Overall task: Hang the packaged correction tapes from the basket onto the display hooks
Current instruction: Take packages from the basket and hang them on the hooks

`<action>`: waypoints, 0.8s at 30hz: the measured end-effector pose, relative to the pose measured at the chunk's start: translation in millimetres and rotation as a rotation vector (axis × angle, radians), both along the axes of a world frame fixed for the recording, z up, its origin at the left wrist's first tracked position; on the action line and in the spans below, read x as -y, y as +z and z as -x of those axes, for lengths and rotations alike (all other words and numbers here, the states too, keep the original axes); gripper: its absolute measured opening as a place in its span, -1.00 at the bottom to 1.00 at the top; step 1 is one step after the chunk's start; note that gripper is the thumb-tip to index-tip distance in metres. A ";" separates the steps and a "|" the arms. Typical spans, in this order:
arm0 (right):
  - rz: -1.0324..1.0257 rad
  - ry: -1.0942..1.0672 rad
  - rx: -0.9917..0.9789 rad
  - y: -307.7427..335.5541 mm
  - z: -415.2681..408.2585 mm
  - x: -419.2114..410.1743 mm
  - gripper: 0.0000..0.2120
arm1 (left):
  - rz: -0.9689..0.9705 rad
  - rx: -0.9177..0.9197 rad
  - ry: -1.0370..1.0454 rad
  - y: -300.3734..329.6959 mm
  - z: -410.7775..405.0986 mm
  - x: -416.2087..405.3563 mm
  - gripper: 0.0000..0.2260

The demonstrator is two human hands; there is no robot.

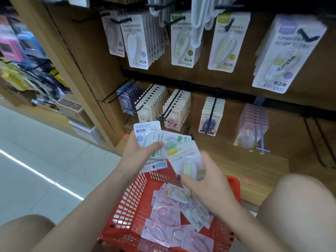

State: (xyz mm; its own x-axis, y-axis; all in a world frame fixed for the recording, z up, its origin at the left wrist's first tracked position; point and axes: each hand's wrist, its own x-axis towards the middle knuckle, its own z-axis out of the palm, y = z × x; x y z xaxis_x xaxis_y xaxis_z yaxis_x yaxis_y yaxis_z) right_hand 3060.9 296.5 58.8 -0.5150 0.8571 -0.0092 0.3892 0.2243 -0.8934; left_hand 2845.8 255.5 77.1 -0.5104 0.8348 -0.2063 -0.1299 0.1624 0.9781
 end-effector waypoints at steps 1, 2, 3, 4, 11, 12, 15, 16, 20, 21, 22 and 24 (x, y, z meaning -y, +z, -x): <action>0.068 -0.055 -0.086 2.4 -2.2 -4.2 -0.65 | -0.009 -0.020 -0.004 -0.3 -1.1 -1.6 -0.57; 0.122 -0.086 -0.152 5.4 -4.2 -8.3 -0.65 | -0.015 -0.034 -0.013 0.3 -2.2 -2.8 -0.56; 0.169 -0.106 -0.207 8.8 -5.5 -12.3 -0.67 | -0.023 -0.043 -0.027 1.4 -3.3 -3.7 -0.55; 0.208 -0.126 -0.252 11.9 -6.9 -16.2 -0.69 | -0.031 -0.048 -0.043 2.9 -3.8 -4.4 -0.54; 0.467 -0.105 -0.489 44.3 -9.3 -36.5 -0.86 | -0.076 -0.138 -0.179 25.8 6.5 -13.8 -0.55; 0.466 -0.084 -0.509 52.5 -10.5 -40.2 -0.83 | -0.089 -0.139 -0.195 29.8 9.3 -16.8 -0.55; 0.447 -0.061 -0.565 83.3 -13.2 -56.3 -0.75 | -0.129 -0.155 -0.217 38.8 15.6 -25.4 -0.54; 0.427 -0.067 -0.584 93.9 -13.6 -63.2 -0.74 | -0.138 -0.164 -0.216 40.3 17.7 -27.4 -0.52; 0.230 -0.056 -0.659 135.6 -8.0 -89.1 -0.69 | -0.182 -0.221 -0.203 44.1 27.0 -29.6 -0.48; 0.181 -0.056 -0.672 143.0 -5.3 -94.7 -0.67 | -0.195 -0.227 -0.200 45.4 29.3 -29.7 -0.48; 0.145 -0.062 -0.678 148.6 -2.0 -99.2 -0.66 | -0.205 -0.231 -0.197 46.7 31.9 -29.4 -0.49; 0.097 -0.090 -0.669 155.4 4.4 -106.7 -0.65 | -0.222 -0.230 -0.185 49.5 36.4 -29.2 -0.49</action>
